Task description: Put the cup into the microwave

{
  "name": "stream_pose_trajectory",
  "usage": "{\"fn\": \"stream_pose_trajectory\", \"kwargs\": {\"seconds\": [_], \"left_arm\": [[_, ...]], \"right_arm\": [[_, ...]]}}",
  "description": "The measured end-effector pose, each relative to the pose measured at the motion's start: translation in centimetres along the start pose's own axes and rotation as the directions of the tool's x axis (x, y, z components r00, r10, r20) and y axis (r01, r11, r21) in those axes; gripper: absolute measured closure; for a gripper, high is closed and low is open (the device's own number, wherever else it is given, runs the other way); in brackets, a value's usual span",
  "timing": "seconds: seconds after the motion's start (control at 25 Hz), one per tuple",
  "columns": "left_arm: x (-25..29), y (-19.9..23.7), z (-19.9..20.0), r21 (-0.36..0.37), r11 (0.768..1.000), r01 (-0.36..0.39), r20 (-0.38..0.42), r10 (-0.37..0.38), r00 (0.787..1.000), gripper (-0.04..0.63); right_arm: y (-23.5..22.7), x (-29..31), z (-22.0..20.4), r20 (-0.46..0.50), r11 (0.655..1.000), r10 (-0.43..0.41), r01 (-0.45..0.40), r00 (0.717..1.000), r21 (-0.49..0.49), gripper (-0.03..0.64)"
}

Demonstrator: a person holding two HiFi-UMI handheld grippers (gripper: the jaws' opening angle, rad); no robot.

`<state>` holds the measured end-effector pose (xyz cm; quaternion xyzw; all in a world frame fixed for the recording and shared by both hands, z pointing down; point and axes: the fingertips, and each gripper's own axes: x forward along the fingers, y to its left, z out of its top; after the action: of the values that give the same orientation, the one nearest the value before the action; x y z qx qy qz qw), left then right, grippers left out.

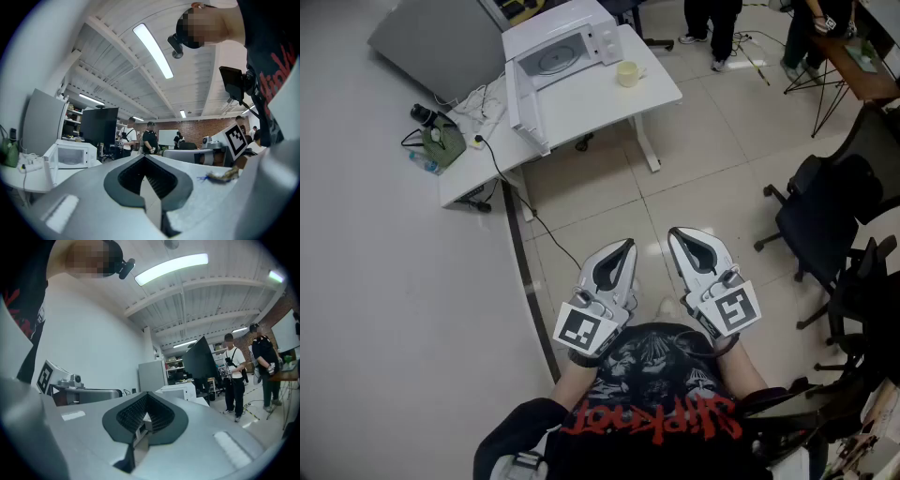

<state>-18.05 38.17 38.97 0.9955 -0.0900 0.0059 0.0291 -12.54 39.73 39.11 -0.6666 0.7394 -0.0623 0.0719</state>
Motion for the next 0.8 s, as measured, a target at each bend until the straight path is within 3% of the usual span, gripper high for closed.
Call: {"fn": "stream_pose_trajectory", "kwargs": {"seconds": [0.16,0.44,0.56,0.8], "left_arm": [[-1.1,1.5,-2.3,-0.033,0.999,-0.04,-0.101,0.037,0.994,0.591],[-2.2,4.8,-2.0,-0.069,0.998,-0.005,-0.039,0.002,0.999,0.591],[-3.1,6.8,-1.1,-0.069,0.998,0.008,-0.007,-0.008,1.0,0.591],[-3.8,9.5,-1.0,-0.113,0.993,0.02,-0.001,-0.02,1.0,0.591]], "right_arm": [[0.0,0.6,-1.2,-0.036,0.999,-0.029,0.028,0.999,-0.015,0.614],[1.1,3.2,-1.0,-0.031,0.993,-0.081,0.078,0.996,-0.09,0.614],[1.7,4.5,-2.1,-0.081,0.986,-0.117,0.106,0.99,-0.126,0.614],[2.4,7.9,-1.9,-0.094,0.981,-0.136,0.121,0.986,-0.152,0.614]]}}
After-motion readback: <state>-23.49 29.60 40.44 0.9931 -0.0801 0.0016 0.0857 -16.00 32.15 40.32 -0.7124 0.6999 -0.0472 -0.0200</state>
